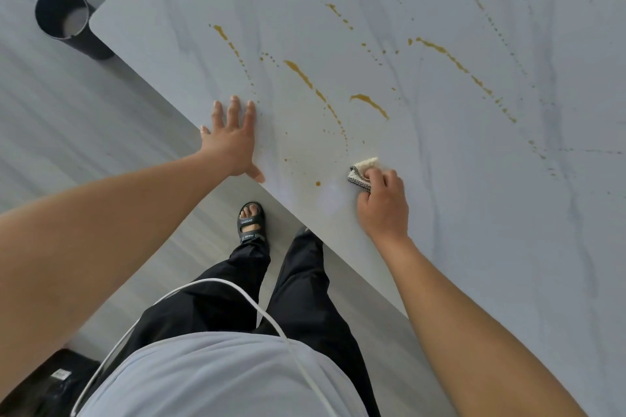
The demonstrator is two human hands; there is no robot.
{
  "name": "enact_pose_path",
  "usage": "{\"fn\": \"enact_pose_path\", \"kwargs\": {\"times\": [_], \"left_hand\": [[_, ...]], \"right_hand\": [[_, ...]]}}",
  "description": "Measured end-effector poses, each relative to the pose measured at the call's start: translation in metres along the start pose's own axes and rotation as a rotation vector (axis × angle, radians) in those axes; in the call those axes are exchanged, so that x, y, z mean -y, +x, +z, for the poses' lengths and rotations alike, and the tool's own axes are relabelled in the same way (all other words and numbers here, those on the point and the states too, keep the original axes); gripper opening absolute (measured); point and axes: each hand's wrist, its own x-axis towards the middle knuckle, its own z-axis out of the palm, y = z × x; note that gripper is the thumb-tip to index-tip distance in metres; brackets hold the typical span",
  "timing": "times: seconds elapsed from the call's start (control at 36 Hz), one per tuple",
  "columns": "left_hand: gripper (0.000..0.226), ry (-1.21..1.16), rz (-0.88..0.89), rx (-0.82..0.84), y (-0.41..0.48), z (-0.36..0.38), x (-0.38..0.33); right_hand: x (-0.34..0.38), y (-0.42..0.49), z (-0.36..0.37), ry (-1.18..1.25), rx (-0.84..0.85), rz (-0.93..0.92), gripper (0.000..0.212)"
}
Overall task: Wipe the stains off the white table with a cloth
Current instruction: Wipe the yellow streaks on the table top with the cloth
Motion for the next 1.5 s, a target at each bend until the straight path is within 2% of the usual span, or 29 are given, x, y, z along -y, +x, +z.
{"fn": "enact_pose_path", "kwargs": {"times": [0.06, 0.14, 0.19, 0.25, 0.36, 0.42, 0.58, 0.67, 0.72, 0.83, 0.92, 0.97, 1.06, 1.14, 1.22, 1.28, 1.33, 1.39, 1.5], "left_hand": [[0.159, 0.001, -0.001, 0.007, 0.000, 0.000, 0.000], [0.159, 0.005, -0.002, 0.013, 0.001, 0.000, -0.001], [0.159, 0.015, 0.000, 0.013, 0.001, 0.001, 0.001], [0.160, 0.021, 0.000, 0.010, 0.002, 0.002, 0.002], [0.160, 0.028, 0.004, 0.010, 0.004, 0.002, 0.002], [0.161, 0.031, 0.001, 0.005, 0.004, 0.002, 0.003], [0.160, 0.032, 0.012, -0.003, 0.003, 0.002, 0.003], [0.159, 0.039, 0.016, -0.010, 0.003, 0.003, 0.005], [0.159, 0.043, 0.018, -0.015, 0.002, 0.003, 0.005], [0.158, 0.039, 0.032, -0.018, 0.002, 0.003, 0.007], [0.158, 0.041, 0.039, -0.025, 0.002, 0.005, 0.009], [0.158, 0.049, 0.050, -0.027, 0.002, 0.005, 0.011], [0.152, 0.067, 0.079, -0.037, -0.001, 0.006, 0.016], [0.144, 0.067, 0.118, -0.040, 0.000, 0.002, 0.027], [0.143, 0.075, 0.097, -0.057, 0.002, -0.010, 0.038], [0.146, 0.100, 0.070, -0.075, 0.005, -0.019, 0.045], [0.148, 0.133, 0.053, -0.073, 0.011, -0.027, 0.051], [0.150, 0.129, 0.038, -0.047, 0.017, -0.033, 0.054], [0.154, 0.100, 0.035, 0.034, 0.026, -0.035, 0.054]], "right_hand": [[0.008, -0.010, 0.006, -0.047, 0.018, -0.126, 0.030], [0.010, -0.023, 0.011, -0.089, 0.173, -0.405, 0.031], [0.009, -0.022, 0.009, -0.086, 0.225, -0.463, 0.031], [0.006, -0.013, 0.006, -0.081, 0.197, -0.411, 0.028], [0.005, 0.002, 0.007, 0.010, 0.002, -0.035, 0.029], [0.012, 0.002, 0.013, 0.051, -0.079, 0.066, 0.035], [0.037, -0.029, 0.033, -0.022, -0.104, -0.042, 0.036], [0.047, -0.052, 0.041, -0.028, -0.033, -0.118, 0.026], [0.052, -0.065, 0.046, -0.018, 0.005, -0.134, 0.029], [0.071, -0.087, 0.053, -0.015, 0.036, -0.097, 0.038], [0.084, -0.094, 0.056, 0.028, 0.129, -0.014, 0.038], [0.095, -0.094, 0.052, 0.153, 0.200, 0.087, 0.034], [0.112, -0.088, 0.040, 0.545, 0.276, 0.423, 0.027], [0.124, -0.083, 0.029, 1.105, 0.223, 0.757, 0.020], [0.117, -0.080, 0.021, 1.413, 0.150, 0.902, 0.023], [0.109, -0.076, 0.015, 1.520, 0.116, 0.970, 0.028], [0.101, -0.069, 0.001, 1.407, 0.008, 0.939, 0.031], [0.090, -0.054, -0.017, 1.394, -0.047, 0.934, 0.023], [0.052, -0.010, -0.051, 1.555, -0.297, 1.073, 0.026]]}}
